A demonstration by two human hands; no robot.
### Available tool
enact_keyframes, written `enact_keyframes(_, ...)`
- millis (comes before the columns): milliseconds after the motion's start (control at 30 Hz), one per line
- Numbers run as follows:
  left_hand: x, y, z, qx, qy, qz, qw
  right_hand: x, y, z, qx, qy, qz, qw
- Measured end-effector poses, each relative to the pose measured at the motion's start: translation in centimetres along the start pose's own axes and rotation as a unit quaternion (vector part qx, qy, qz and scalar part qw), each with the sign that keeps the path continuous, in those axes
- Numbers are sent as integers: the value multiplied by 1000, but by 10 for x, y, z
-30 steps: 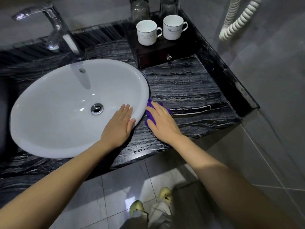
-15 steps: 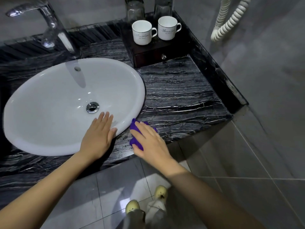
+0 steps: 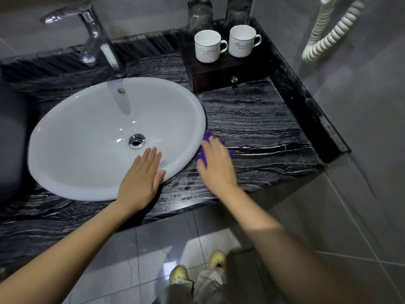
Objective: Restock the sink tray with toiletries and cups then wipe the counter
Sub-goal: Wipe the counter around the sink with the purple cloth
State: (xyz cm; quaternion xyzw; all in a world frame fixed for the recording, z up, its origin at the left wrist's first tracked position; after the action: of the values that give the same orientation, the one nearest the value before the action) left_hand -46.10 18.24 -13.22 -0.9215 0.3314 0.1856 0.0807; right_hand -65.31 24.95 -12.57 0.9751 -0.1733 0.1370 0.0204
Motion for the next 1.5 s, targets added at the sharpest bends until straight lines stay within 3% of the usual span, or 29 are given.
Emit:
enact_keyframes(200,-4,-1,-2,12,-26,-5,1000,67,-68,21,30,-40,-4,999)
enact_keyframes(433,6,-10,-8,44,-35,2,998,69,-94,17,-2,-75,-118,990)
enact_keyframes(567,14,-18,-12,42,-12,2,999,31,-53,8,18,-22,-70,997)
enact_keyframes(800,12,-18,-11,38,-3,0,999,-24,32,-14,31,-43,18,998)
enact_keyframes(1100,14,-18,-9,32,-5,5,999,69,-73,20,12,-12,14,1000)
enact_keyframes(1267,11,-18,-14,36,-87,11,996,118,-104,31,69,32,8,997)
enact_keyframes(1367,5,-30,-29,-23,-207,8,978,108,-97,19,96,55,-9,994)
enact_keyframes(1433,-2,-45,-38,-64,-222,14,973,94,-90,8,106,41,-43,993)
enact_keyframes(1500,-13,-60,-39,-57,-207,41,976,84,-84,-1,124,11,-83,989)
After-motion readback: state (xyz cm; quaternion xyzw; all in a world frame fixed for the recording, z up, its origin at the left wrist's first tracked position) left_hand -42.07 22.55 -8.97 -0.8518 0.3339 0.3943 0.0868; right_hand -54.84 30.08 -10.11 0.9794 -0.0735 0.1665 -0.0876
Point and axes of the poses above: each hand's wrist, its own y-axis towards the middle knuckle, its own z-axis out of the palm, x = y × z, the point moved 4 cm from there along y, towards the middle knuckle, and after that the axes turned 14 degrees about -y, right-handed, at the moved point
